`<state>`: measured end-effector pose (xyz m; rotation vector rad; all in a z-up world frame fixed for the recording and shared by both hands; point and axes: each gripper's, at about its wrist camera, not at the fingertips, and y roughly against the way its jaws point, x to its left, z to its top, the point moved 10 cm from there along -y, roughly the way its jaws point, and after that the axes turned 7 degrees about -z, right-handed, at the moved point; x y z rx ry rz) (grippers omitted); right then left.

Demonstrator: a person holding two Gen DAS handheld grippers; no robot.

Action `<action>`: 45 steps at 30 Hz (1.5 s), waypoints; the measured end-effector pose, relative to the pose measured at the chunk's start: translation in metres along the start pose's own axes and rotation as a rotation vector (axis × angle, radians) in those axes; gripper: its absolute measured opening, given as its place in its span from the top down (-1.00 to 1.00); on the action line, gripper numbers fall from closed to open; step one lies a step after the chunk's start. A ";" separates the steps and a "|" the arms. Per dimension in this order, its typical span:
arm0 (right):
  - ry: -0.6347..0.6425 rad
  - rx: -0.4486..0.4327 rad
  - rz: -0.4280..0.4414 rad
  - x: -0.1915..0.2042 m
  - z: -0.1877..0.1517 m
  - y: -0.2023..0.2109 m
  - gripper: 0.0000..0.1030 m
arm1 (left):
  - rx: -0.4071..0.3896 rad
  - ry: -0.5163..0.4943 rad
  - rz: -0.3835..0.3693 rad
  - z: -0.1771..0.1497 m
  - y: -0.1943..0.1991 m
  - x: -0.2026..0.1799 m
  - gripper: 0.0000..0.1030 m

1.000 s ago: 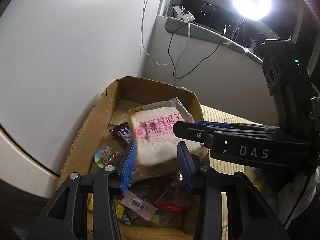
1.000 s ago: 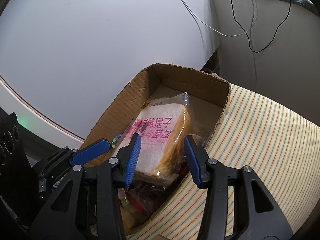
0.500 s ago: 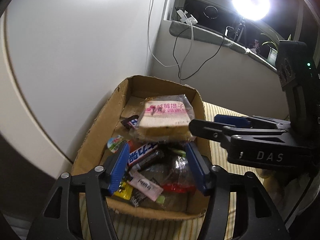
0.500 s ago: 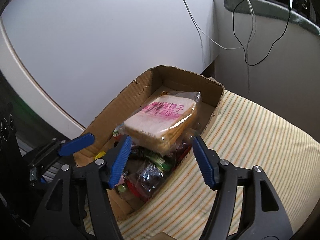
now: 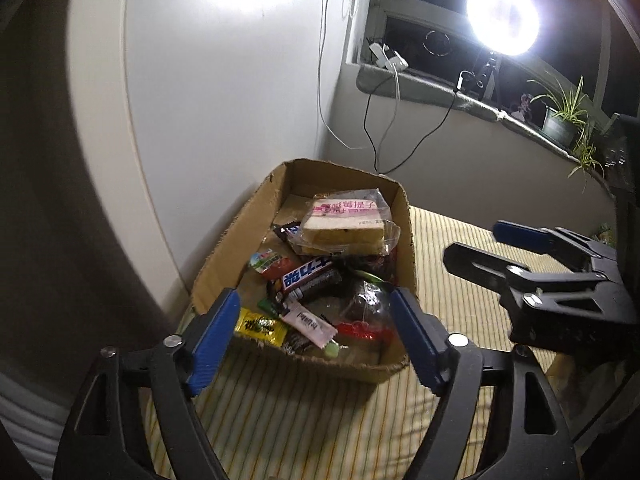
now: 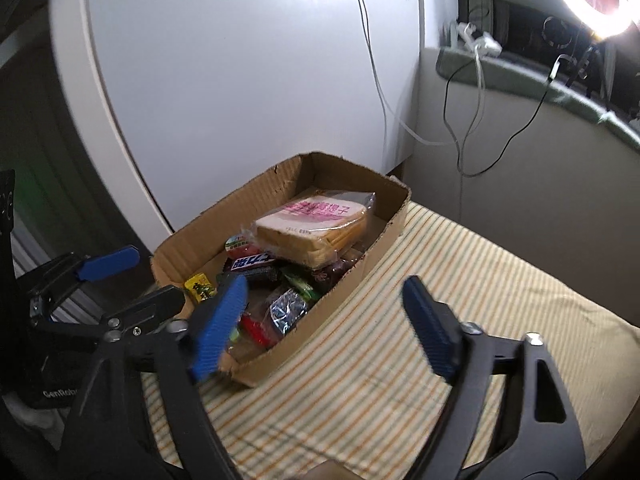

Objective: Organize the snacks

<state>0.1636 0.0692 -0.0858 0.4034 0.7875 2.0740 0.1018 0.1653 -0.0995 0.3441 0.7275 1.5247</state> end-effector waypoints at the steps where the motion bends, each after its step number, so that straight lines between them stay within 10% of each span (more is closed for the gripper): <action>1: 0.001 -0.018 -0.013 -0.002 -0.001 0.007 -0.71 | -0.007 0.002 0.000 -0.001 0.005 -0.002 -0.53; 10: -0.092 -0.101 -0.080 -0.023 -0.028 0.057 -0.99 | -0.049 -0.009 0.048 -0.010 0.032 -0.008 -0.59; 45: -0.061 -0.132 -0.141 -0.026 -0.036 0.073 -1.00 | -0.083 -0.022 0.079 -0.013 0.054 -0.016 -0.59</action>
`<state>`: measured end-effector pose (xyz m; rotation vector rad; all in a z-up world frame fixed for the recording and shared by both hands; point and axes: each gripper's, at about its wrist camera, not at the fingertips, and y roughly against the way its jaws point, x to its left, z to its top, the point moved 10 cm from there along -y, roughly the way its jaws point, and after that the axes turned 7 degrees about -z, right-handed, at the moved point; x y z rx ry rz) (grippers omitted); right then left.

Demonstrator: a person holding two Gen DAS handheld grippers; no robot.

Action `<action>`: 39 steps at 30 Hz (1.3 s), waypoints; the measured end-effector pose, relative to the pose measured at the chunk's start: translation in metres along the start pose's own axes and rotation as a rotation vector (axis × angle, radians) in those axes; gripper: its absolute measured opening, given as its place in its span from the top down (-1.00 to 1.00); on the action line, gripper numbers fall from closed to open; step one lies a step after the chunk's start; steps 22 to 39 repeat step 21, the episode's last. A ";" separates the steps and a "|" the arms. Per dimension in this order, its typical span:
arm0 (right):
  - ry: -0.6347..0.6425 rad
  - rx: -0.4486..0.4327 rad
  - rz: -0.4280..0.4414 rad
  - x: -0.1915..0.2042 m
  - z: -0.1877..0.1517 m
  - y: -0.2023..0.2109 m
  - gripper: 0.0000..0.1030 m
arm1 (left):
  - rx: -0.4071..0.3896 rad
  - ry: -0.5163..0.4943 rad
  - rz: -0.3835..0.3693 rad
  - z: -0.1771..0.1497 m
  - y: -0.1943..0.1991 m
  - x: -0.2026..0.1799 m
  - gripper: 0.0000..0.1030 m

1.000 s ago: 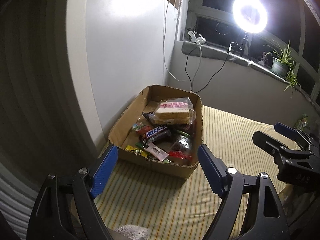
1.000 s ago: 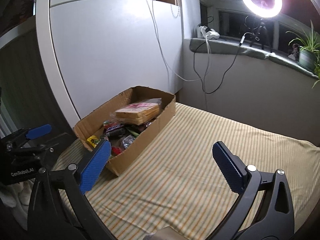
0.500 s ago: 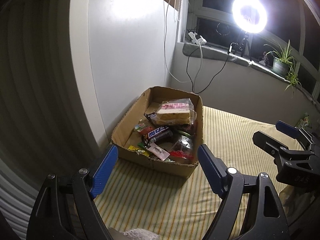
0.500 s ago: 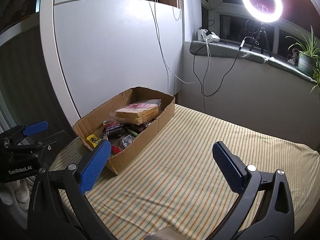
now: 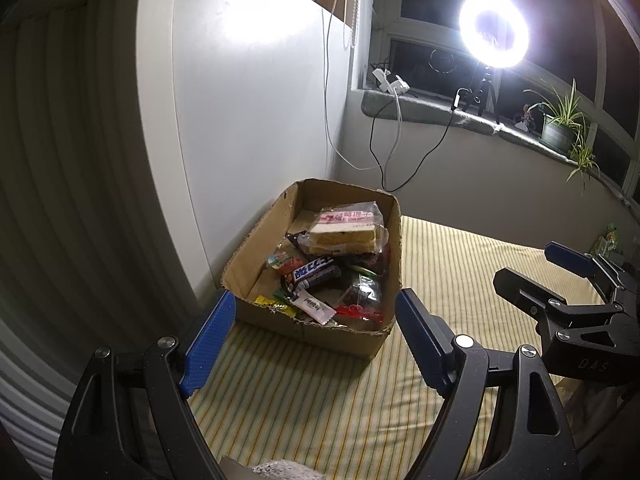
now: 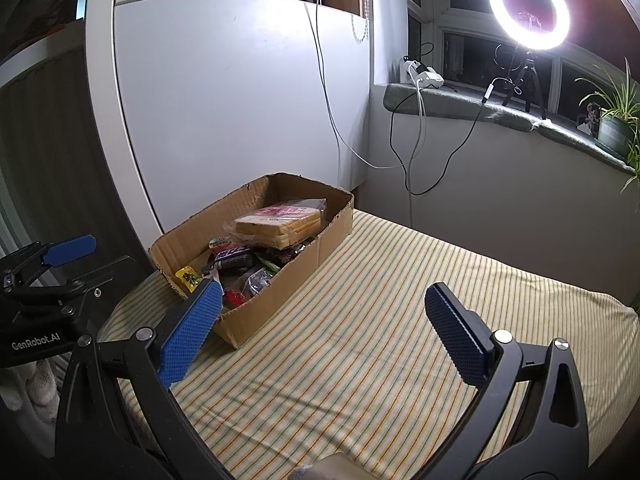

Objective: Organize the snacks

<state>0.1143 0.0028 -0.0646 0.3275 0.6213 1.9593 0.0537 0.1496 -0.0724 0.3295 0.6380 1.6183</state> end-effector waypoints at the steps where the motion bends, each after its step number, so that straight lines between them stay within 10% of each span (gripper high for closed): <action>1: 0.000 0.001 -0.001 0.000 0.000 0.000 -1.00 | 0.000 0.000 -0.001 0.000 0.000 0.000 -0.59; 39: 0.001 0.022 0.000 -0.002 -0.011 -0.003 -1.00 | -0.005 -0.004 0.007 -0.005 -0.001 0.000 -0.59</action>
